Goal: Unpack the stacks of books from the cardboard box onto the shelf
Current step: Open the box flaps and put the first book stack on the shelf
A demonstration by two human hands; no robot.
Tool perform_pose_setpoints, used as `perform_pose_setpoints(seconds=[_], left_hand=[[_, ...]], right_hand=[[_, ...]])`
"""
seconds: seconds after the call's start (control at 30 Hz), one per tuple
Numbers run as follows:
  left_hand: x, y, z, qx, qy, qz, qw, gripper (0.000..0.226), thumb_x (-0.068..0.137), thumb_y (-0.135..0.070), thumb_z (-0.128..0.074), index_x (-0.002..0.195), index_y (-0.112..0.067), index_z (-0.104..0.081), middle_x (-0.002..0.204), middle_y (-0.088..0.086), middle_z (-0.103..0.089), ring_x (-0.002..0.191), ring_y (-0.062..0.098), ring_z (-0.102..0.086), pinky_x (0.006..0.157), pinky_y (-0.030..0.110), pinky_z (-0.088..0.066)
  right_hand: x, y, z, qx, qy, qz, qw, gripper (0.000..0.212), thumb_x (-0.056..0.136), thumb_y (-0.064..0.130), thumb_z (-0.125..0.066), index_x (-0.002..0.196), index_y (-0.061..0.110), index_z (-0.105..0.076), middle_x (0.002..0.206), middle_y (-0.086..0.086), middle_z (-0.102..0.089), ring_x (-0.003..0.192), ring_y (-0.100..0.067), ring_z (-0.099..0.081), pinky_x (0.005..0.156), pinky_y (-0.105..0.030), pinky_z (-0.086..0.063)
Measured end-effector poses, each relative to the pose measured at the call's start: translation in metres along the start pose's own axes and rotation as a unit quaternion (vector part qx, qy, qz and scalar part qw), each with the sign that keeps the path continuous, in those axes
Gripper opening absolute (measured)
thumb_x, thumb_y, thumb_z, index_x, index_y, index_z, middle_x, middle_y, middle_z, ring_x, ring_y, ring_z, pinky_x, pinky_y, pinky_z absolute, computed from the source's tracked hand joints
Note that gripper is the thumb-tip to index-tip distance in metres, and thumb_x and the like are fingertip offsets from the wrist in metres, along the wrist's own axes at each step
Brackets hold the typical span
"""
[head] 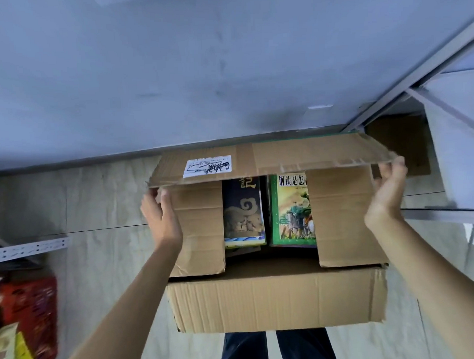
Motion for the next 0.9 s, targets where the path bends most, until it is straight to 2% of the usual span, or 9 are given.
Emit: perform_pose_setpoints(seconds=[0.1,0.2,0.3,0.4,0.53,0.6,0.73,0.83,0.9], left_hand=[[0.031,-0.02,-0.004,0.057,0.084,-0.095,0.99,0.052,0.097,-0.035,-0.041,0.148,-0.032,-0.028,0.149,-0.005,-0.034,0.141,0.013,-0.028,0.114,0.03,-0.021],[0.077,-0.034,-0.015,0.189,0.112,-0.159,0.963,0.057,0.102,-0.035,-0.038,0.154,-0.027,-0.018,0.16,-0.001,-0.022,0.147,0.015,-0.016,0.114,0.027,-0.012],[0.114,-0.032,-0.033,0.222,0.13,-0.102,0.961,0.055,0.103,-0.035,-0.035,0.155,-0.02,-0.02,0.16,0.008,-0.023,0.147,0.023,-0.018,0.119,0.035,-0.013],[0.13,-0.016,-0.053,0.234,0.193,-0.043,0.952,0.055,0.104,-0.036,-0.032,0.155,-0.02,-0.019,0.157,0.011,-0.029,0.145,0.027,-0.027,0.116,0.036,-0.02],[0.135,-0.001,-0.062,0.274,0.151,-0.039,0.949,0.048,0.103,-0.037,-0.034,0.147,-0.017,-0.036,0.148,0.017,-0.041,0.135,0.032,-0.039,0.108,0.039,-0.031],[0.128,-0.002,-0.063,0.298,0.124,-0.04,0.946,0.049,0.102,-0.038,-0.034,0.146,-0.017,-0.037,0.15,0.016,-0.035,0.138,0.032,-0.034,0.111,0.042,-0.027],[0.08,-0.022,-0.064,0.336,0.086,-0.142,0.927,0.053,0.101,-0.036,-0.038,0.15,-0.016,-0.03,0.16,0.012,-0.018,0.147,0.029,-0.014,0.119,0.044,-0.016],[0.017,-0.032,-0.076,0.282,0.215,-0.247,0.902,0.052,0.099,-0.042,-0.037,0.145,-0.021,-0.042,0.156,0.002,-0.036,0.143,0.019,-0.031,0.118,0.037,-0.023],[-0.019,-0.029,-0.086,0.347,0.28,-0.311,0.839,0.054,0.098,-0.045,-0.029,0.142,-0.02,-0.047,0.147,0.002,-0.049,0.138,0.017,-0.04,0.117,0.038,-0.025]], right_hand=[[0.015,0.025,-0.022,0.0,0.042,0.056,0.998,0.043,0.094,0.046,-0.031,0.132,0.035,-0.049,0.133,0.016,-0.058,0.117,0.012,-0.046,0.098,-0.02,-0.027],[0.045,0.036,-0.043,-0.11,0.073,0.1,0.986,0.047,0.098,0.039,-0.032,0.145,0.034,-0.037,0.149,0.009,-0.044,0.129,-0.001,-0.04,0.103,-0.025,-0.023],[0.077,0.025,-0.056,-0.308,0.115,0.121,0.937,0.049,0.101,0.041,-0.029,0.149,0.03,-0.031,0.157,0.002,-0.032,0.143,-0.02,-0.028,0.111,-0.032,-0.02],[0.104,0.006,-0.064,-0.451,0.163,0.138,0.867,0.051,0.104,0.037,-0.027,0.15,0.014,-0.031,0.161,-0.007,-0.021,0.148,-0.026,-0.017,0.121,-0.043,-0.012],[0.115,-0.01,-0.067,-0.553,0.143,0.2,0.796,0.051,0.103,0.036,-0.023,0.141,0.009,-0.045,0.15,-0.014,-0.04,0.14,-0.031,-0.03,0.112,-0.046,-0.026],[0.113,-0.014,-0.066,-0.583,0.121,0.215,0.774,0.051,0.102,0.039,-0.023,0.137,0.01,-0.047,0.146,-0.017,-0.043,0.136,-0.036,-0.035,0.109,-0.051,-0.03],[0.074,-0.021,-0.069,-0.633,0.096,0.27,0.719,0.058,0.101,0.046,-0.023,0.149,0.013,-0.028,0.161,-0.013,-0.018,0.149,-0.031,-0.008,0.118,-0.049,-0.004],[0.005,-0.034,-0.075,-0.549,0.242,0.362,0.713,0.051,0.099,0.032,-0.035,0.146,0.011,-0.036,0.155,-0.009,-0.034,0.145,-0.028,-0.027,0.12,-0.048,-0.015],[-0.03,-0.046,-0.072,-0.56,0.333,0.407,0.64,0.051,0.097,0.029,-0.039,0.144,0.01,-0.04,0.143,-0.007,-0.052,0.134,-0.024,-0.048,0.118,-0.048,-0.02]])
Point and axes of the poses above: each hand's wrist, its own x-axis towards the middle knuckle, its own z-axis out of the back of the hand, y = z × x, the point moved 2 cm from there along x, towards the middle knuckle
